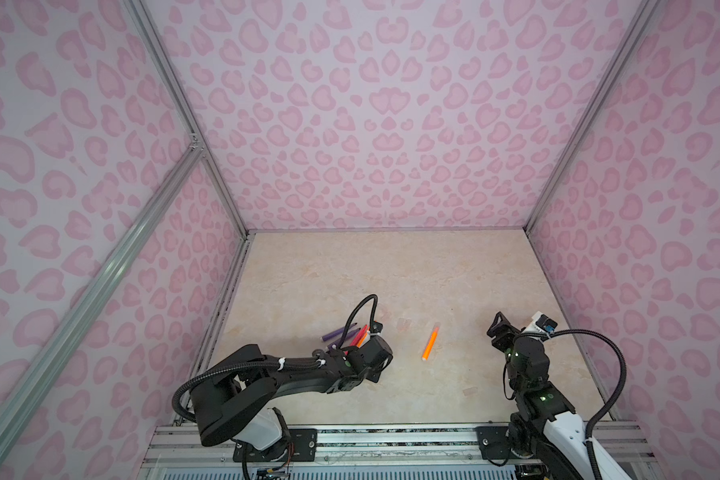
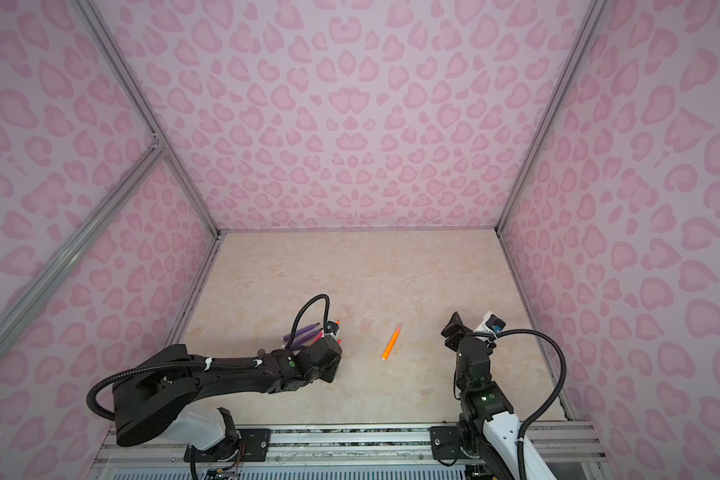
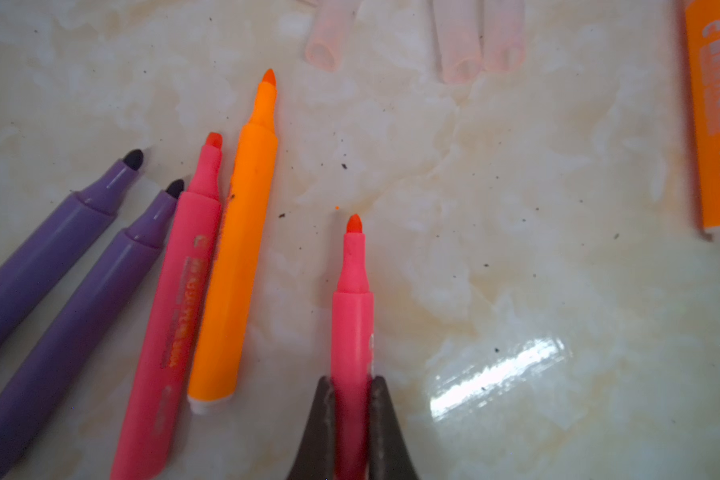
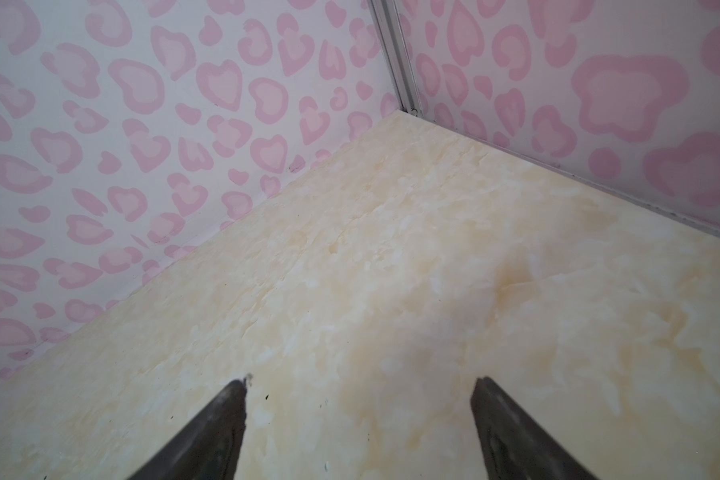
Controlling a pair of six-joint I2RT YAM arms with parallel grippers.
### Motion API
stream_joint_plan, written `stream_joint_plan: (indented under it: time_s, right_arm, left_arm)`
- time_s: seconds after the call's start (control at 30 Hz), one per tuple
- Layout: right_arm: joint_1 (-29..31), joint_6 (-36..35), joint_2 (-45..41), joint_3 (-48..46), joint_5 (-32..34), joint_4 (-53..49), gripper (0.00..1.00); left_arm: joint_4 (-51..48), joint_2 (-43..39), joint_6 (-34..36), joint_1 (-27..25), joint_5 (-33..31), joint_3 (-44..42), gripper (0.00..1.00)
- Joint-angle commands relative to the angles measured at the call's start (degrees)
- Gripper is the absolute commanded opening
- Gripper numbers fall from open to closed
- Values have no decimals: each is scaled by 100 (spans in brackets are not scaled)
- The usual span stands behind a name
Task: Insert the pens into the pen caps
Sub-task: 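Grasp the pink marker beside the pen pile with the left gripper, then lift the pink marker upright with the left gripper while the right gripper approaches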
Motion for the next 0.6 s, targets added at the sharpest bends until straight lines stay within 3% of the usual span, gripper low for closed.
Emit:
stream_joint_plan:
  time_s: [0.0, 0.23, 0.4, 0.47, 0.57]
  right_arm:
    - [3, -15, -110, -76, 39, -63, 86]
    - [2, 65, -311, -152, 46, -82, 88]
    - [90, 609, 574, -166, -932, 1325, 87]
    - [468, 546, 1326, 478, -925, 1531, 87]
    - [1331, 142, 2510, 1981, -498, 830, 83]
  left_arm:
    - [-44, -229, -87, 1, -409, 2, 3]
    - [52, -1826, 164, -17, -1588, -228, 3]
    - [1152, -2951, 986, 15, -1815, -709, 3]
    - [1413, -3039, 1250, 52, -1759, -723, 3]
    - [1851, -2716, 1521, 181, -1913, -583, 3]
